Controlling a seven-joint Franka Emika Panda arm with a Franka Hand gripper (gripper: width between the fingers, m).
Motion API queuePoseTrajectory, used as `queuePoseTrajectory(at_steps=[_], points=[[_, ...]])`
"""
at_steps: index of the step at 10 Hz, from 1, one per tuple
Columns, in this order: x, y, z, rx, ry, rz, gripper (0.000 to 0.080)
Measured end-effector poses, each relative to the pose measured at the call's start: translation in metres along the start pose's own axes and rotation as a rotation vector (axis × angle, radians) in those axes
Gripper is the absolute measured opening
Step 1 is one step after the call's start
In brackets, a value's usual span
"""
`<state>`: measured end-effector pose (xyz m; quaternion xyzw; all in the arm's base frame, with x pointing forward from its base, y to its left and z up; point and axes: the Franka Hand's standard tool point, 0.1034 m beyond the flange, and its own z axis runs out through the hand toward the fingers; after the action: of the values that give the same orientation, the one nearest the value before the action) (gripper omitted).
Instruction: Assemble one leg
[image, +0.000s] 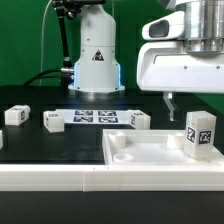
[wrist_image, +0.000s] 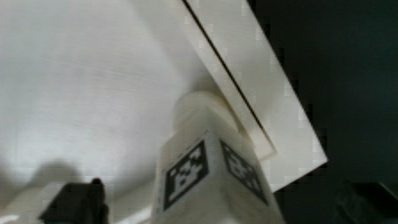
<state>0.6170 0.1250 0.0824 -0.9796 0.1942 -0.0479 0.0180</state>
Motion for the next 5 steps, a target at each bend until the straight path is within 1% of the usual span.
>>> queuePoseTrajectory(at_steps=[3, 5], points=[[0.0038, -0.002, 0.0039, -0.042, -0.003, -0.26, 0.0648], [0.0062, 0.0013, 0.0039, -0.049, -0.008, -0.393, 0.0648]])
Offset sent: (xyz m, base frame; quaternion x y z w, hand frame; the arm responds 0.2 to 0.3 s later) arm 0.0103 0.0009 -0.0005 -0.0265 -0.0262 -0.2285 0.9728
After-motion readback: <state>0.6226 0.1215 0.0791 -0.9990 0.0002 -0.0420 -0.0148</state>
